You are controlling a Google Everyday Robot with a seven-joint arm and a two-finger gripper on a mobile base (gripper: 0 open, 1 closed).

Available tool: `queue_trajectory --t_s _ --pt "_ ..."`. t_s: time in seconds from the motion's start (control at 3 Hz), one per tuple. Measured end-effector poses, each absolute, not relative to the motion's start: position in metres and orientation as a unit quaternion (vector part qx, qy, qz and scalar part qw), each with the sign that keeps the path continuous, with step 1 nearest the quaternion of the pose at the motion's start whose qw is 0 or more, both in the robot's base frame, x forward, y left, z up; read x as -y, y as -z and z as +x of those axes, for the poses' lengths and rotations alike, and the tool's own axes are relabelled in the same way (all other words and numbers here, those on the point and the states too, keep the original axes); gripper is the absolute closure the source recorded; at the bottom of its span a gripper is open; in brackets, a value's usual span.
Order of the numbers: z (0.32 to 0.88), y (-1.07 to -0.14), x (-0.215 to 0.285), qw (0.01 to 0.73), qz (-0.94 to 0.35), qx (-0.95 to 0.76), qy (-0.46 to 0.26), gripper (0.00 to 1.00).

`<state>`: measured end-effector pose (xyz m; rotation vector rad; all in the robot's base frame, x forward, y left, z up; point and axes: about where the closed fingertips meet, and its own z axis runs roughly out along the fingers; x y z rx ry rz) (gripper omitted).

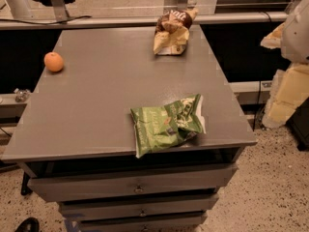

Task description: Move brown chip bag near orange

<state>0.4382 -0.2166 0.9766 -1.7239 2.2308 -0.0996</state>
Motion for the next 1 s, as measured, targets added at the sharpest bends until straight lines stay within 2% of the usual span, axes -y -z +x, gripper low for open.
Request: queue_trajectory --t_s 0.67,1.0 --pt "0.460 -0.956 0.207 0.194 -0.598 -0.777 0.021 0.00" --pt "0.513 -0.938 0.202 0.251 -0.584 -0.772 0.012 0.00"
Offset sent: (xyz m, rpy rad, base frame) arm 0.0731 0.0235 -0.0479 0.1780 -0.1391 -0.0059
